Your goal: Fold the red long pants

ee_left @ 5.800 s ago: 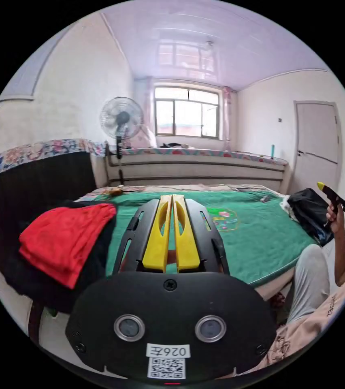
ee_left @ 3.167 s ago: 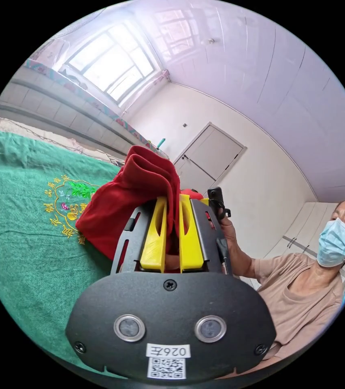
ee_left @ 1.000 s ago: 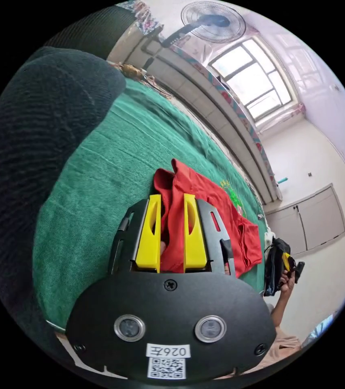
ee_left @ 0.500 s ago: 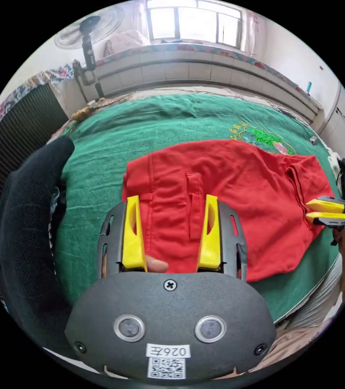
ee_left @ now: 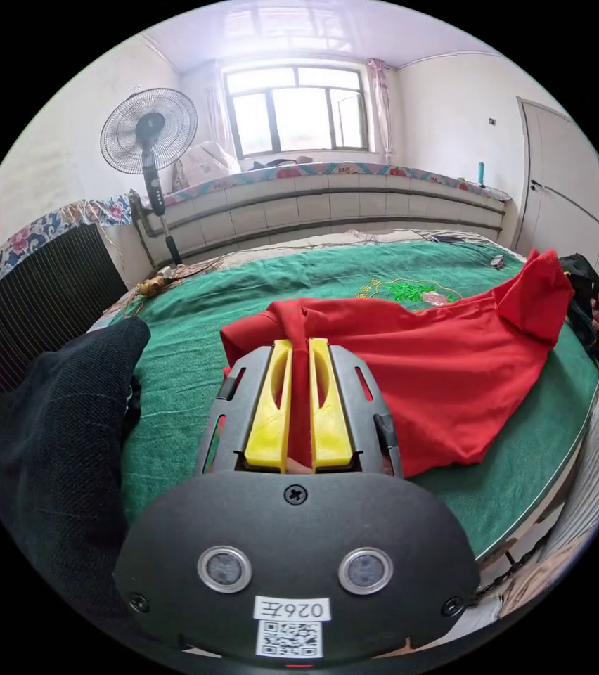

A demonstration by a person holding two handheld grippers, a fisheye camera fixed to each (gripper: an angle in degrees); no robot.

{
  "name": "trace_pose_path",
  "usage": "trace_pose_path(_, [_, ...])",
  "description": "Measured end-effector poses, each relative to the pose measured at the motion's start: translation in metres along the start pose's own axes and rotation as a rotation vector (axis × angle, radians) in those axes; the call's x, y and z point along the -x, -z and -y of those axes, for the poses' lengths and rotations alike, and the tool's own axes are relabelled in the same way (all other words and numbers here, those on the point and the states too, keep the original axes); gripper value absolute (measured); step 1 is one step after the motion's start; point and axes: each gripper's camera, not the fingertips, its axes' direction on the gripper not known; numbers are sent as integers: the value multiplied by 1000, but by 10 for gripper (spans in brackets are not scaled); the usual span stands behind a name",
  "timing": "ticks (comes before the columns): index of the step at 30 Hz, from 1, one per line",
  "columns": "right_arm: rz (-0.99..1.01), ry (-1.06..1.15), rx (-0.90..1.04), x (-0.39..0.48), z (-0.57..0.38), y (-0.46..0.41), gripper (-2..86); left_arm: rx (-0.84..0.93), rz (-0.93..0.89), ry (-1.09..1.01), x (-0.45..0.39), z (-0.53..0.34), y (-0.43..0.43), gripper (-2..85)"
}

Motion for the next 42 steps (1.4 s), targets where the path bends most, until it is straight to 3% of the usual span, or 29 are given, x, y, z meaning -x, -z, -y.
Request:
trace_pose_path(4, [-287,-202,-52,-60,-19,24,-9,30,0,78,7,-9,-6,64])
trace_pose_path(6, [-387,-334,-83,-93,-32,35,1,-3,114,224,19,-19,1,76])
trace_pose_path(9, [-370,-406,-172,-111,-46,50,27,-82,184,307,27,-29,20,92])
trace_pose_path(13, [-140,-269,-247,-94,-43,43,34,-67,11,211,17,-30,15,80])
trace_pose_path(17, [22,-50,-60,-54,-19,-7,44,86,-8,80,-5,-25,-16,80])
trace_pose_path(21, [-62,136,135,-15,-5,-74,45,273,59,-65,-21,-26,-45,84])
trace_pose_path(24, [-104,141,357,-9,-12,-128,38,287,121,-170,-27,-29,-42,79])
trace_pose_path(29, [-124,170,309,-12,-10,-114,-7,231,142,-237,-17,-36,-22,19])
trace_pose_path(34, [-69,64,184,-34,-5,-74,-14,57,-10,-127,26,-42,28,-1])
trace_pose_path(40, [134,-18,8,-74,-8,5,-14,-132,-409,-132,85,-65,94,-4])
trace_pose_path(42, [285,-27,-43,-93,-12,41,-13,-209,-591,-91,117,-76,118,-4])
